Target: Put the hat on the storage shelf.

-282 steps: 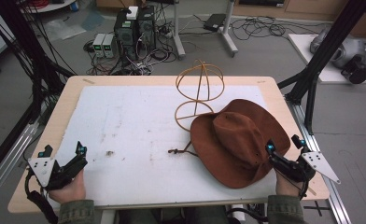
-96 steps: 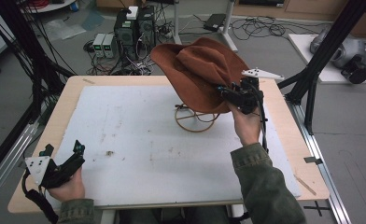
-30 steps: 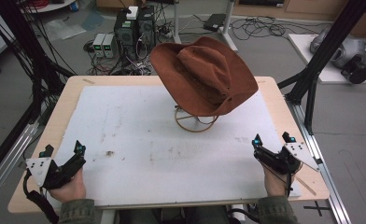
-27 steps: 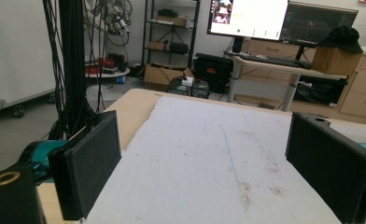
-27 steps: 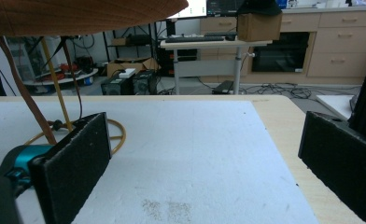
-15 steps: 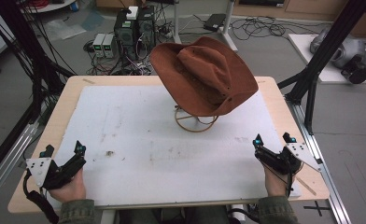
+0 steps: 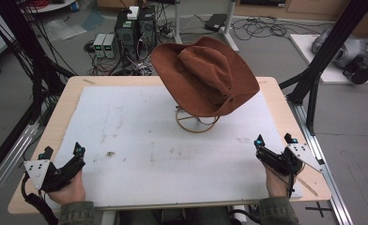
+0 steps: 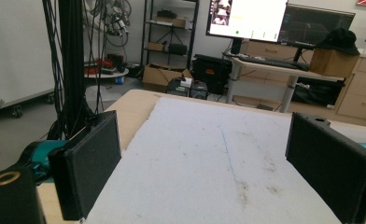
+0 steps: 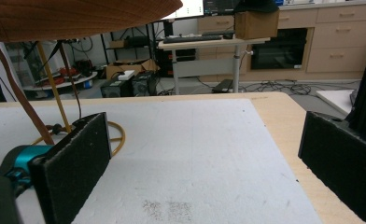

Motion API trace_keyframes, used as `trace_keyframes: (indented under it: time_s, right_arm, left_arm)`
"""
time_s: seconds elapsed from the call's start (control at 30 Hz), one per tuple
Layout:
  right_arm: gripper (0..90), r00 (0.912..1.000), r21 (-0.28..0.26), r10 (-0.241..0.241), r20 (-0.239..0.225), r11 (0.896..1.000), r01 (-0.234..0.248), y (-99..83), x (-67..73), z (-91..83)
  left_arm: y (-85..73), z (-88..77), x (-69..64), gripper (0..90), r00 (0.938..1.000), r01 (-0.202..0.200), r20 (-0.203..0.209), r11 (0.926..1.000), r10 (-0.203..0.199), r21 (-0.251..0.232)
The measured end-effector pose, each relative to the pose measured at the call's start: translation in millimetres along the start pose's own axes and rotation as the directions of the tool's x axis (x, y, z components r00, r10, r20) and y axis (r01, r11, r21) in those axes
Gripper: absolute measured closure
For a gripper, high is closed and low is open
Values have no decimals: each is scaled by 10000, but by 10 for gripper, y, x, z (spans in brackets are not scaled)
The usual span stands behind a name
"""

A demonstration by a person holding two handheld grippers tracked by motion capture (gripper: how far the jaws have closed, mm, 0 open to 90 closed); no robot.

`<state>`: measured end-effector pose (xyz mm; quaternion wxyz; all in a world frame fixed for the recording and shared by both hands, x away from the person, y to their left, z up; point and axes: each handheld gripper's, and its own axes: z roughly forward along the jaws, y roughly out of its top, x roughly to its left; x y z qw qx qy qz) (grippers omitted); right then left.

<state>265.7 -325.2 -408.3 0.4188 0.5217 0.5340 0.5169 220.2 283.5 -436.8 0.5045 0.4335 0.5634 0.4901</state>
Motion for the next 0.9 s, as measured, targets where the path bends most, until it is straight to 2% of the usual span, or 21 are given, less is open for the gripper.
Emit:
trace_keyframes:
  time_s: [0.17, 0.9]
  right_arm:
    - [17, 10000, -7, -91, -3, 10000, 91, 1, 0, -3]
    - [17, 10000, 16, 91, -1, 10000, -91, -13, -31, 1]
  left_arm:
    - [0, -1, -1, 104, 10000, 10, 17, 10000, -10, 3]
    - [-1, 8, 26, 104, 9999, 122, 6, 9999, -122, 49]
